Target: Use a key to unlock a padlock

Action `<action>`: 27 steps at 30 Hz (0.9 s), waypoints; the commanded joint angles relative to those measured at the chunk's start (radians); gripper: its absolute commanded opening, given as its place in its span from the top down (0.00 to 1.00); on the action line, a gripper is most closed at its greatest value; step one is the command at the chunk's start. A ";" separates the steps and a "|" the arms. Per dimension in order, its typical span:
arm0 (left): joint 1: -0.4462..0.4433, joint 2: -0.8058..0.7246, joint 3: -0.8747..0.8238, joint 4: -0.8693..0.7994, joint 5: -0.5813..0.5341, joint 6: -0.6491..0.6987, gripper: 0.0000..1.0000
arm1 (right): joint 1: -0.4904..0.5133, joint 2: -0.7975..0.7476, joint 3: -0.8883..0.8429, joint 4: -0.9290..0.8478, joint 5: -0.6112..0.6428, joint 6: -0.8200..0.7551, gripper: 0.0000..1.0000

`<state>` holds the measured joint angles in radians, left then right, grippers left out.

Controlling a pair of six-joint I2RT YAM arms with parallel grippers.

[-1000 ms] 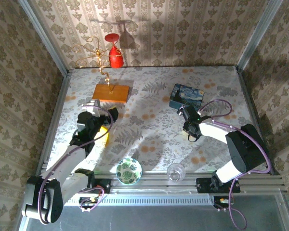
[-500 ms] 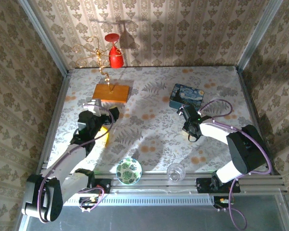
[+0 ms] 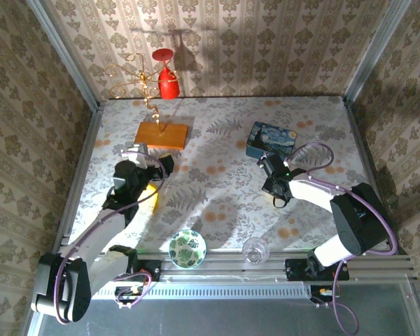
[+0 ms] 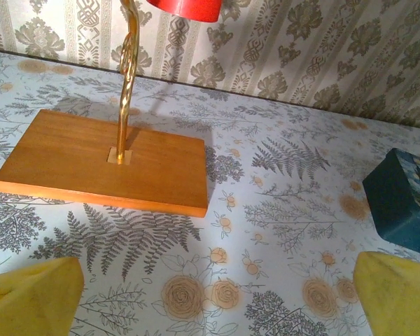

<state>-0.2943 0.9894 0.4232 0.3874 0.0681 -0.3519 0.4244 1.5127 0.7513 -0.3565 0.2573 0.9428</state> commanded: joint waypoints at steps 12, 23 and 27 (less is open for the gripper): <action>0.001 0.019 0.105 -0.076 0.034 -0.083 0.00 | 0.126 0.016 0.123 -0.084 0.004 -0.235 1.00; 0.045 0.057 0.178 -0.203 0.046 -0.182 0.00 | 0.184 -0.035 0.180 -0.065 -0.068 -0.416 1.00; 0.061 0.064 0.173 -0.210 0.056 -0.220 0.00 | 0.213 -0.028 0.227 -0.074 -0.109 -0.471 1.00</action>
<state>-0.2462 1.0447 0.5758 0.2092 0.1070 -0.5194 0.6155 1.5074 0.9314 -0.4034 0.1959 0.5461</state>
